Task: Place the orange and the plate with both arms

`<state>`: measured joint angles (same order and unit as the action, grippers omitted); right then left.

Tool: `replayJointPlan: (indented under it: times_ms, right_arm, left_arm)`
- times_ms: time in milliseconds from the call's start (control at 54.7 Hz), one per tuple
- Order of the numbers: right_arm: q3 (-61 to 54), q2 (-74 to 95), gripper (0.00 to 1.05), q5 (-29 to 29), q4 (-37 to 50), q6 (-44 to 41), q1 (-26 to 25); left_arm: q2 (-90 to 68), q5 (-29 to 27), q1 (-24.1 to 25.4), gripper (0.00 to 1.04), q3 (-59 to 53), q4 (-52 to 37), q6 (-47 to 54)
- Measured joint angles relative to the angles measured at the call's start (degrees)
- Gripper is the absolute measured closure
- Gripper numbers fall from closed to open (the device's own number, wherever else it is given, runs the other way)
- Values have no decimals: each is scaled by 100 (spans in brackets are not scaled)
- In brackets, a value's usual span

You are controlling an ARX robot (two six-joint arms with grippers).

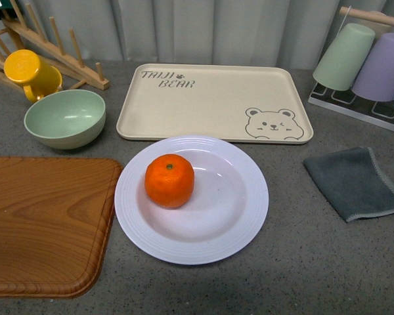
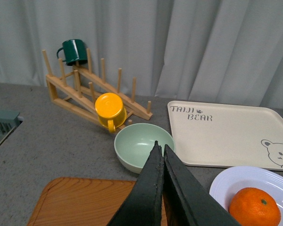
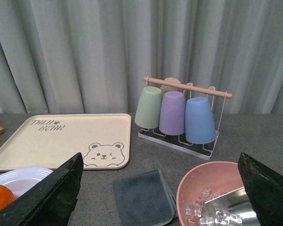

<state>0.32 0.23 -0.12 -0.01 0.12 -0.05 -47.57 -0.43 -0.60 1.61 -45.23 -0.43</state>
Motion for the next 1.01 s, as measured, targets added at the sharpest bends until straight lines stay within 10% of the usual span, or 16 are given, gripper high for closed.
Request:
replayJointPlan:
  times_ms: [1006]
  right_arm:
    - [0, 0, 9, 0, 0, 0, 0]
  left_arm:
    - [3270, 37, 44, 101, -46, 3008, 0]
